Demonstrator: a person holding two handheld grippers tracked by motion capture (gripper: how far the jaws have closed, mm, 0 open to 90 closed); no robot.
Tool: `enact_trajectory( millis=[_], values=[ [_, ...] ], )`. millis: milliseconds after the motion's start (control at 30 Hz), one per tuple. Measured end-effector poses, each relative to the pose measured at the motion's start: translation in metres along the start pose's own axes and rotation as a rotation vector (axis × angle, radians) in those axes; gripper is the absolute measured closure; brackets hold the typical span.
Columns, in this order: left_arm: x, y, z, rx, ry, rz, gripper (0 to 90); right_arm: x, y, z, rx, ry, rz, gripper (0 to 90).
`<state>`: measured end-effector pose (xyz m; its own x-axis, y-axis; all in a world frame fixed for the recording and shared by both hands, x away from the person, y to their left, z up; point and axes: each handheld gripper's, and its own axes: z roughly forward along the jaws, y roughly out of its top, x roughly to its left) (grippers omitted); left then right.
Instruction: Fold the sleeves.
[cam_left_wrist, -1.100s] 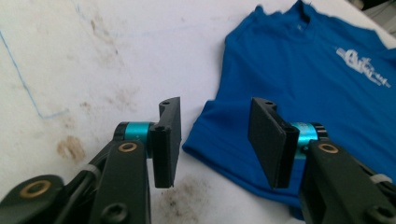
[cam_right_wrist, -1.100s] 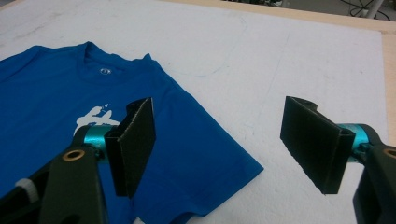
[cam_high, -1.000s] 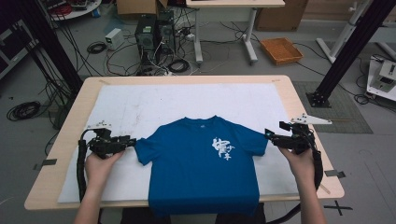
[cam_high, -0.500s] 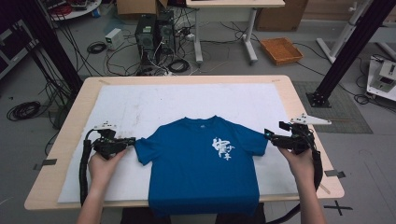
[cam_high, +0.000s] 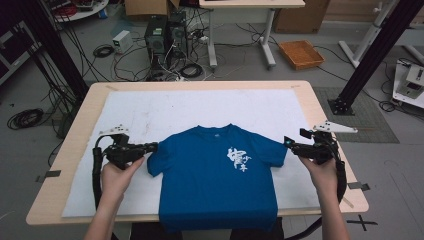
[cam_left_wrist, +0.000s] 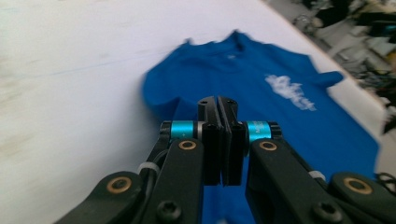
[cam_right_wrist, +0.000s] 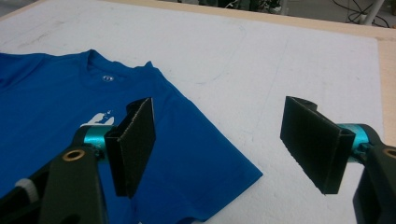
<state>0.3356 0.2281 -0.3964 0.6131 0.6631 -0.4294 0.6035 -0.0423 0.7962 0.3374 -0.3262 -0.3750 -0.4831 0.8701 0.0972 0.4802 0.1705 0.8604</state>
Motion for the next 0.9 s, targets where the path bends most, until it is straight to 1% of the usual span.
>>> enact_trajectory(
  millis=[67, 200, 233, 267, 300, 333, 400, 467, 500, 533, 600, 633, 667, 700, 733, 767, 800, 833, 867, 900],
  values=[
    [-0.01, 0.004, 0.011, -0.005, -0.059, -0.026, 88.5, 0.0, 0.001, -0.001, -0.002, -0.002, 0.002, 26.4],
    [-0.028, 0.011, 0.036, 0.011, -0.125, -0.058, 88.5, 0.001, 0.002, -0.002, -0.01, -0.002, 0.001, 26.4],
    [-0.032, 0.012, 0.043, 0.019, -0.128, -0.06, 88.6, 0.001, 0.002, -0.002, -0.01, -0.004, -0.001, 26.4],
    [-0.035, 0.013, 0.049, 0.028, -0.12, -0.05, 88.5, 0.001, 0.002, -0.002, -0.009, -0.006, -0.001, 26.4],
    [-0.038, 0.014, 0.056, 0.039, -0.118, -0.05, 88.6, 0.001, 0.002, -0.002, -0.009, -0.007, -0.002, 26.4],
    [-0.04, 0.014, 0.062, 0.048, -0.12, -0.056, 88.6, 0.001, 0.002, -0.002, -0.009, -0.007, -0.003, 26.4],
    [-0.044, 0.013, 0.076, 0.07, -0.119, -0.054, 88.5, 0.001, 0.001, -0.002, -0.007, -0.008, -0.003, 26.4],
    [-0.046, 0.011, 0.087, 0.086, -0.119, -0.053, 88.5, 0.001, 0.001, -0.001, -0.004, -0.009, -0.003, 26.4],
    [-0.046, 0.011, 0.087, 0.086, -0.119, -0.053, 88.5, 0.001, 0.001, -0.001, -0.003, -0.01, -0.005, 26.4],
    [-0.048, 0.008, 0.098, 0.096, -0.109, -0.048, 88.5, 0.001, 0.0, 0.0, -0.001, -0.009, -0.007, 26.4],
    [-0.047, 0.006, 0.107, 0.098, -0.097, -0.046, 88.4, 0.001, 0.0, 0.001, 0.002, -0.011, -0.007, 26.4],
    [-0.046, 0.006, 0.11, 0.092, -0.1, -0.034, 88.1, 0.001, -0.001, 0.001, 0.005, -0.011, -0.006, 26.4],
    [-0.046, 0.005, 0.113, 0.079, -0.097, -0.026, 81.9, 0.001, -0.001, 0.002, 0.007, -0.012, -0.007, 26.4],
    [-0.046, 0.005, 0.113, 0.079, -0.097, -0.026, 69.3, 0.001, -0.001, 0.002, 0.007, -0.012, -0.007, 26.4],
    [-0.045, 0.005, 0.114, 0.07, -0.093, -0.024, 69.3, 0.001, -0.001, 0.003, 0.009, -0.01, -0.005, 26.4],
    [-0.044, 0.006, 0.112, 0.057, -0.098, -0.011, 61.4, 0.001, -0.002, 0.003, 0.011, -0.008, -0.004, 26.4],
    [-0.045, 0.006, 0.11, 0.038, -0.093, 0.005, 56.7, 0.001, -0.002, 0.004, 0.01, -0.007, -0.003, 26.4],
    [-0.045, 0.007, 0.106, 0.023, -0.089, 0.023, 50.4, 0.001, -0.003, 0.004, 0.011, -0.005, 0.002, 26.5],
    [-0.045, 0.008, 0.1, -0.001, -0.077, 0.053, 47.1, 0.001, -0.003, 0.005, 0.014, -0.004, 0.006, 26.6],
    [-0.045, 0.009, 0.094, -0.02, -0.059, 0.076, 47.1, 0.001, -0.003, 0.005, 0.014, -0.004, 0.006, 26.6]
  ],
)
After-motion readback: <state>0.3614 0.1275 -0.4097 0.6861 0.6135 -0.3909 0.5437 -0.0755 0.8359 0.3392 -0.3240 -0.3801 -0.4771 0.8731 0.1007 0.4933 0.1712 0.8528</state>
